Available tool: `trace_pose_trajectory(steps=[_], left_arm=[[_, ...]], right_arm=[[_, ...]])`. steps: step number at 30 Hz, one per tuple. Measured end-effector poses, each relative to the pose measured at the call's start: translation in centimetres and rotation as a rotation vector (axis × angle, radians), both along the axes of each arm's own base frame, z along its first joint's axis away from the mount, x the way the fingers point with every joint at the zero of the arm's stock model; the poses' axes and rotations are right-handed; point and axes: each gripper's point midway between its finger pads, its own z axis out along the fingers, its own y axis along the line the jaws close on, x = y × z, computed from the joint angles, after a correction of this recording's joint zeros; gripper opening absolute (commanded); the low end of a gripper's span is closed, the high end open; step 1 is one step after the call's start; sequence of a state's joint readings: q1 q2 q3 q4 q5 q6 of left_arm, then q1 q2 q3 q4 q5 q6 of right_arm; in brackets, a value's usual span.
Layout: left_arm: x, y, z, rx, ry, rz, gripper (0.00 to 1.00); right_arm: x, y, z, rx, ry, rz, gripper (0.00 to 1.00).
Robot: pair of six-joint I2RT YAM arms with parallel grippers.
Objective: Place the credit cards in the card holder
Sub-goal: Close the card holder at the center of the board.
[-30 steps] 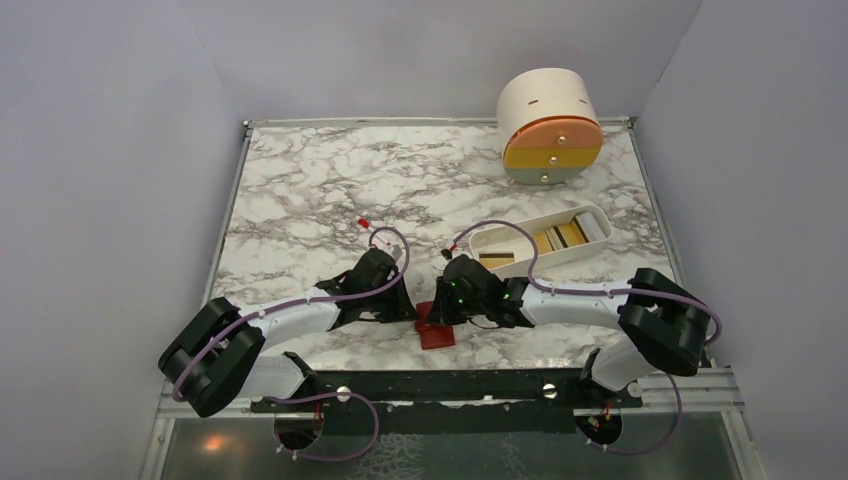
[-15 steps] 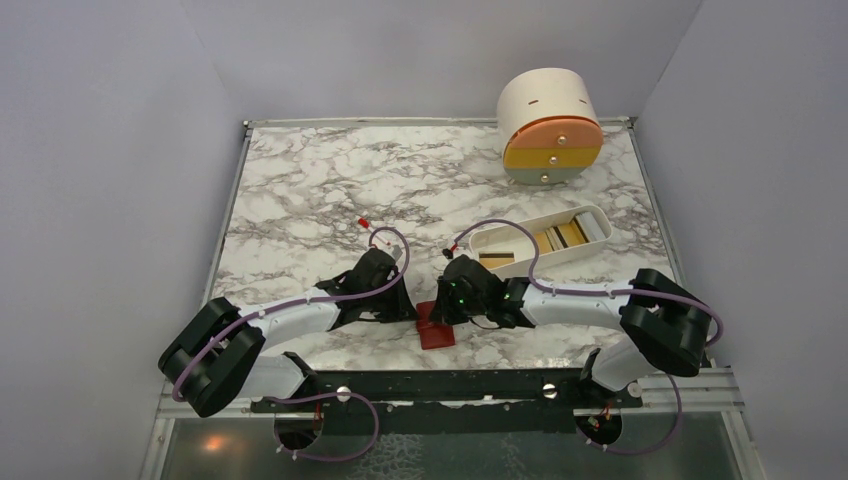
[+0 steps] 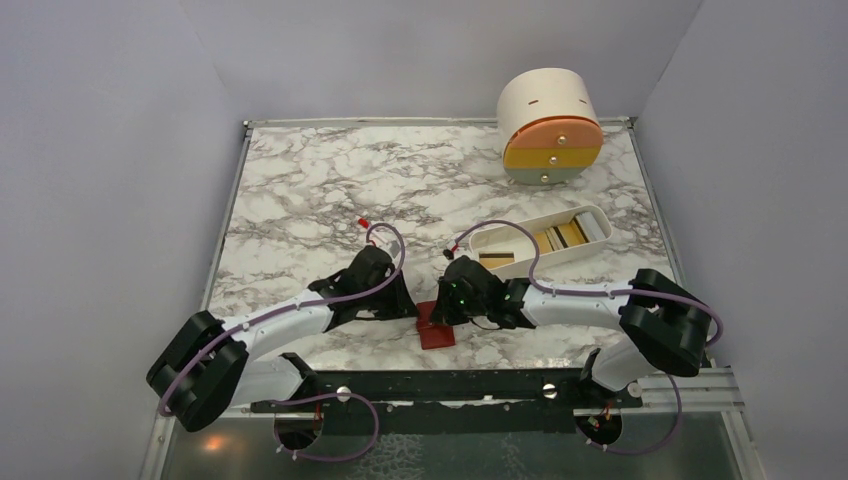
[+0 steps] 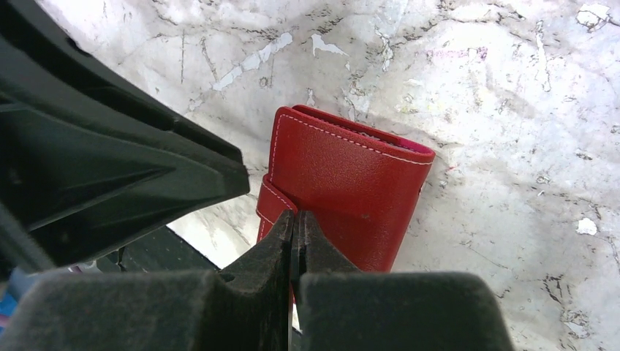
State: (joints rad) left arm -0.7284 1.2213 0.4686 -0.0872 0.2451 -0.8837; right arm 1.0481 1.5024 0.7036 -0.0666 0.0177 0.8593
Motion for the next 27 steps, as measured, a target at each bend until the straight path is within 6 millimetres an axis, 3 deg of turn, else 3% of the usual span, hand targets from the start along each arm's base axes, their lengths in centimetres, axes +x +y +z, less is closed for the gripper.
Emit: trace_pose_trajectory(steps=[7,27], left_arm=[[0.4,-0.4,2.4,-0.053,-0.057,0.0,0.19],[-1.9,-1.8,2.1,-0.119,0.012,-0.073,0.13]], right_arm=[[0.1,0.1,0.0,0.009,-0.004,0.0,0.01],[0.0,0.2,-0.4,0.028,0.001,-0.01,0.01]])
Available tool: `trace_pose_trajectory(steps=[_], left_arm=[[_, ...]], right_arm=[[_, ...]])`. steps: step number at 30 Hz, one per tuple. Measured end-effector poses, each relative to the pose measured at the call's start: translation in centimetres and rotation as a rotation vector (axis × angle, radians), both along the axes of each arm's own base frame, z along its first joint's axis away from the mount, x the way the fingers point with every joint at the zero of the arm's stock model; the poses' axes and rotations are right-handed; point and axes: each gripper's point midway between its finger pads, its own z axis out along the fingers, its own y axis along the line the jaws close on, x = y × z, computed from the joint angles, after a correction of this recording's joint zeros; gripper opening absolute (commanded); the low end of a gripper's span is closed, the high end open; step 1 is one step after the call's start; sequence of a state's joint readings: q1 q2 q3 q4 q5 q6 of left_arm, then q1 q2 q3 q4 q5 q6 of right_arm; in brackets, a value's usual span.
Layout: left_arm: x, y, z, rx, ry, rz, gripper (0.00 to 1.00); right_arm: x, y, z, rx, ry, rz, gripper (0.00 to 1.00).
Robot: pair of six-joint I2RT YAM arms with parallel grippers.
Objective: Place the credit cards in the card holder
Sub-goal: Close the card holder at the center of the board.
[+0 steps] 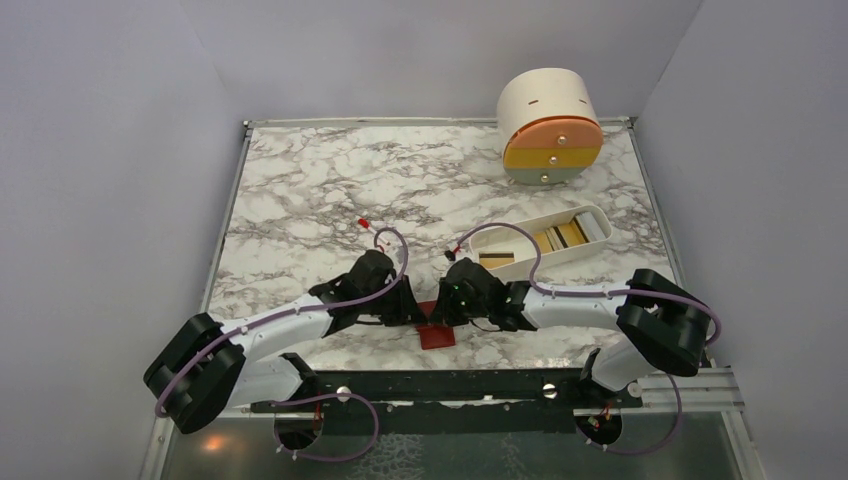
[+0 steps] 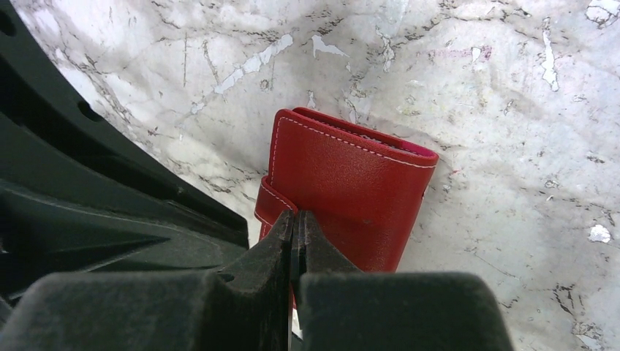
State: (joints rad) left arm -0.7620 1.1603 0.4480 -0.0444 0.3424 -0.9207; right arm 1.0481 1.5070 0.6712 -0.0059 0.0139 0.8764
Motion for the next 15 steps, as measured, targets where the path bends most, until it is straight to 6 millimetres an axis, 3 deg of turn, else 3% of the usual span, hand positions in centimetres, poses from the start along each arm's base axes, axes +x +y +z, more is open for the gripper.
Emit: trace_pose_trajectory(steps=[15], left_arm=[[-0.5,-0.7,-1.2,0.004,0.033,-0.023,0.13]], right_arm=[[0.1,0.1,0.0,0.02,-0.01,-0.001,0.01]])
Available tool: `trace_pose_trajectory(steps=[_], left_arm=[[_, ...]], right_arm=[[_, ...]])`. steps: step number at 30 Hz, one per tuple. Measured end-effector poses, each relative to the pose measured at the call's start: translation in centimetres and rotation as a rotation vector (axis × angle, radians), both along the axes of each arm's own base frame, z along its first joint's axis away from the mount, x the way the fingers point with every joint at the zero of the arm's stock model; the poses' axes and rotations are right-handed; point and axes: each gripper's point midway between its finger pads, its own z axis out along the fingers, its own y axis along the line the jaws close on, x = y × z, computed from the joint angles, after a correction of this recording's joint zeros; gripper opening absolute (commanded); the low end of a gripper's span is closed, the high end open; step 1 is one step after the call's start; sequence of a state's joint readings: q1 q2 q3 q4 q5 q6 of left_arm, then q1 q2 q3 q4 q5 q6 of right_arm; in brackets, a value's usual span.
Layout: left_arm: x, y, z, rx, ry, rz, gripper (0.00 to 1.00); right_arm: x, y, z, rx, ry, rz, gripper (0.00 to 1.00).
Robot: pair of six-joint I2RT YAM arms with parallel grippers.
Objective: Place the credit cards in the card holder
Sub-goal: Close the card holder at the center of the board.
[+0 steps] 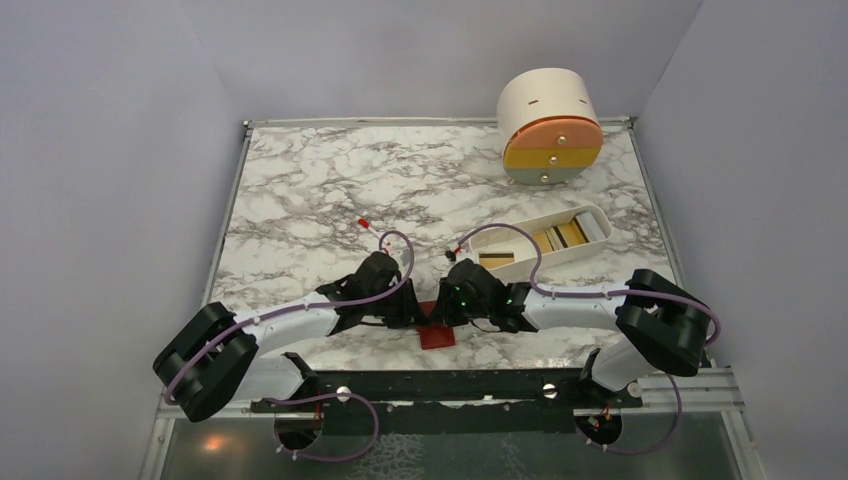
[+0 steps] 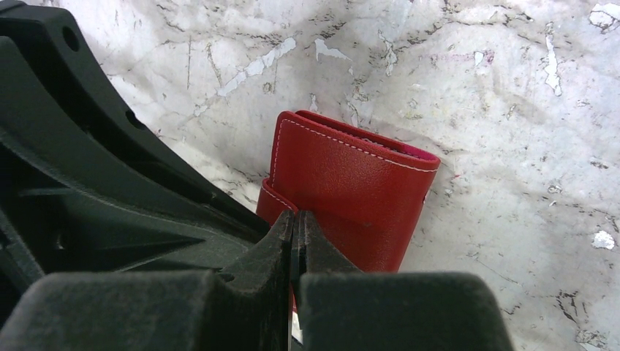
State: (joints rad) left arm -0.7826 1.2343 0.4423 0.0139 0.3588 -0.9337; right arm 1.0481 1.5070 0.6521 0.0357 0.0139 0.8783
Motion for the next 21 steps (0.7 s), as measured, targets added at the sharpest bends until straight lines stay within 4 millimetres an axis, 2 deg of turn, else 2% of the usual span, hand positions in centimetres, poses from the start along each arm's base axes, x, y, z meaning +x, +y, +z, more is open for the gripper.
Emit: trace_pose_trajectory(steps=[4,11,13,18,21], left_arm=[[0.0,0.1,-0.4,0.012,0.009,0.001,0.12],[-0.1,0.3,-1.1,0.032,0.015,0.006,0.11],[-0.1,0.4,-1.2,0.038,0.015,0.006,0.1],[0.0,0.5,-1.3,0.046,0.01,0.012,0.1],[0.0,0.5,-1.3,0.048,0.008,0.014,0.1]], right_arm=[[0.0,0.0,0.0,0.001,-0.001,0.0,0.02],[0.0,-0.1,-0.1,-0.007,-0.001,0.004,0.27],[0.0,0.0,0.1,-0.006,-0.001,0.003,0.27],[-0.2,-0.3,0.5,-0.006,0.005,-0.001,0.17],[-0.2,-0.3,0.5,-0.005,0.008,-0.005,0.17]])
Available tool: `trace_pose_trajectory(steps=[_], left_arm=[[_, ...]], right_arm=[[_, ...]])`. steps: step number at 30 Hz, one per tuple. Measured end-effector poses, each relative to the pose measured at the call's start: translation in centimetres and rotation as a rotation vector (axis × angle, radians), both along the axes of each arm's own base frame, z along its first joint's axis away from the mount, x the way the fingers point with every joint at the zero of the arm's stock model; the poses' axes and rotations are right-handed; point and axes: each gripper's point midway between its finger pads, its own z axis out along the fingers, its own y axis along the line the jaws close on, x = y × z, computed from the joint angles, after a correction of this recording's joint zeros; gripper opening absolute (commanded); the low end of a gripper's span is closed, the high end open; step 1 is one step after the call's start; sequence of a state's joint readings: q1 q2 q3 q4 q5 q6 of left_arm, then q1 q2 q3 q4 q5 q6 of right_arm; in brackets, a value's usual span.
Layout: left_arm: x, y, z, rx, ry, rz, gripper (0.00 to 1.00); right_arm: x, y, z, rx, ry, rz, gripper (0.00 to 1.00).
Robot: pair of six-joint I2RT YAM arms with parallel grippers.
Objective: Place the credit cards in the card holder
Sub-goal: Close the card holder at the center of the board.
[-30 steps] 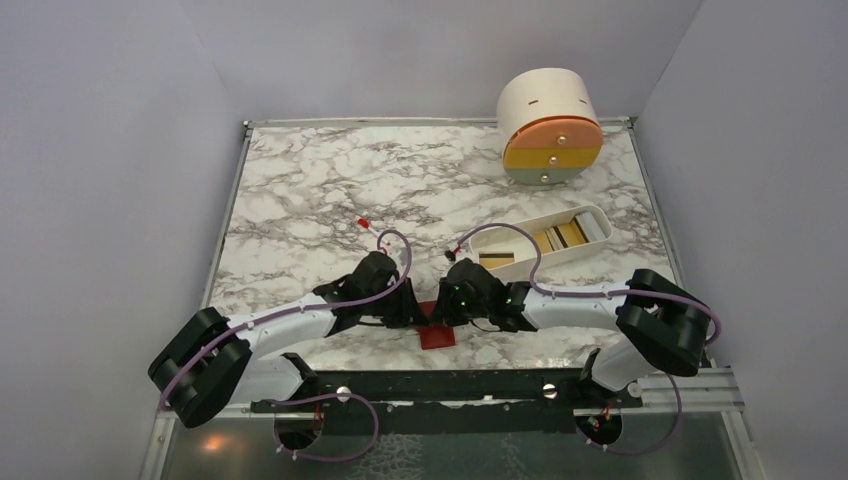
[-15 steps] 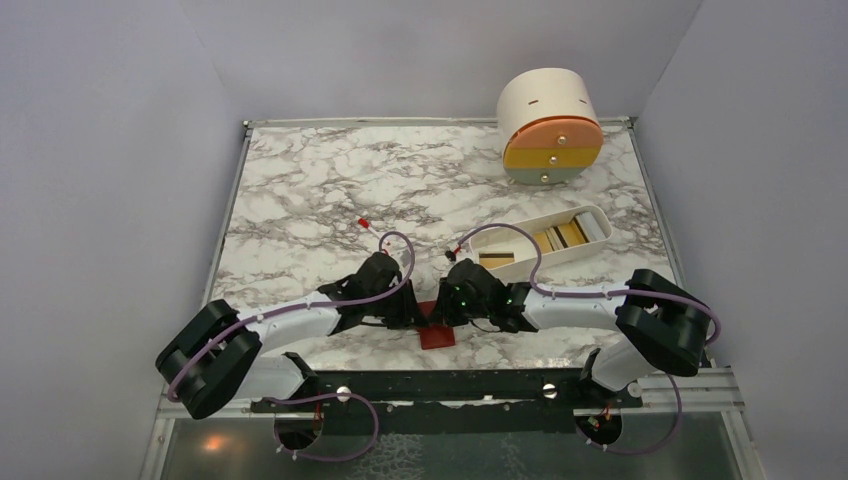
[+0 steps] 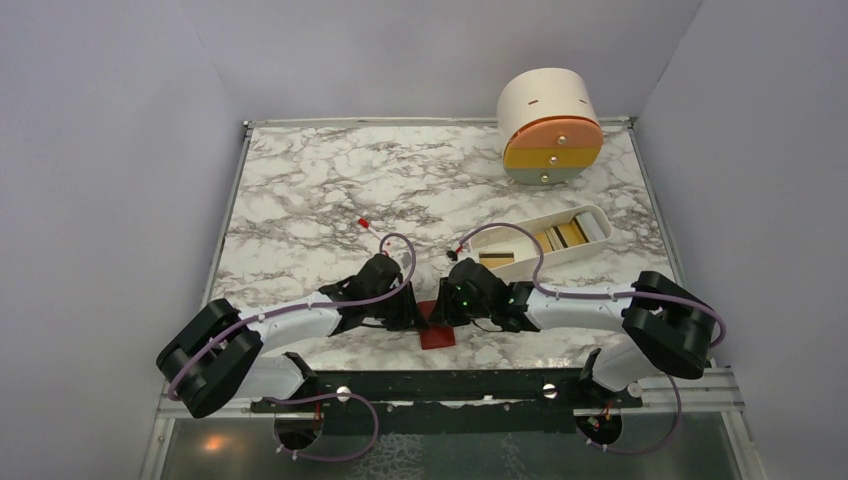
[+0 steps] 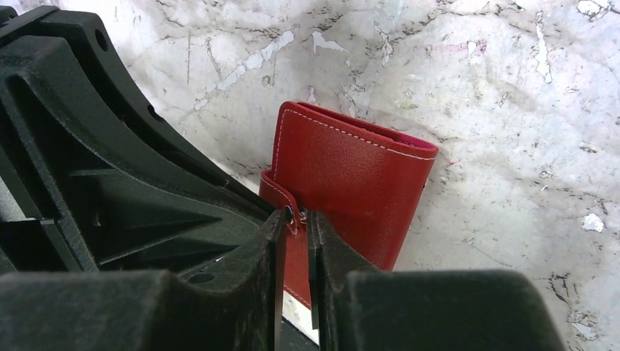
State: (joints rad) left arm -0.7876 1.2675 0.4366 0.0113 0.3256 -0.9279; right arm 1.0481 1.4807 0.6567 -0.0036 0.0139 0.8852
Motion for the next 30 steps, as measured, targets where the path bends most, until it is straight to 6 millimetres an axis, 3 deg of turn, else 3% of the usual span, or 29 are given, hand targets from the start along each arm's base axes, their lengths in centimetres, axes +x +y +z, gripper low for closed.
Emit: trace_pose_trajectory(steps=[9,30], left_arm=[[0.0,0.0,0.0,0.001,0.0,0.001,0.09],[1.4,0.5,0.7,0.061,-0.046,0.033,0.1]], right_arm=[[-0.2,0.0,-0.2,-0.003,0.01,0.007,0.01],[-0.3,-0.4,-0.6,-0.037,0.022,0.004,0.01]])
